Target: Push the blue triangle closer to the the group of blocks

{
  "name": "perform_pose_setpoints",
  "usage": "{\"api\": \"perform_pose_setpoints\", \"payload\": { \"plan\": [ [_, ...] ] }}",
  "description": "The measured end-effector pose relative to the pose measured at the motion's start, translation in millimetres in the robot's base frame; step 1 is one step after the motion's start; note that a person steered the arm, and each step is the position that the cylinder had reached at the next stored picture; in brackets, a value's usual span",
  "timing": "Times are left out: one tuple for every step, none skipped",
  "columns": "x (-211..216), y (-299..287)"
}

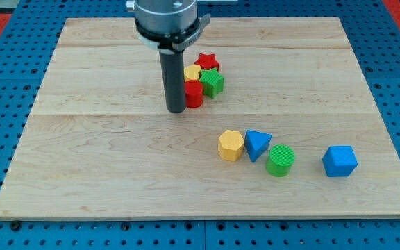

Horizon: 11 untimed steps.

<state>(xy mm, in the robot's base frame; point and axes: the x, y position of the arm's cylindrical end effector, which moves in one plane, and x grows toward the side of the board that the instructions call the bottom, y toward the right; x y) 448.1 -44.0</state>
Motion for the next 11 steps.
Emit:
{"api": "perform_pose_setpoints", "payload": {
  "plan": [
    [48.5,9.5],
    [117.4,13.2],
    [114.3,108.2],
    [87.2,131.5],
    [61.5,118.6],
    [40.9,87.7],
    [38.9,156.4],
    [33.0,172.3],
    [21.3,102.5],
    [19.9,6.5],
    [33.2,-22.8]
  ]
}}
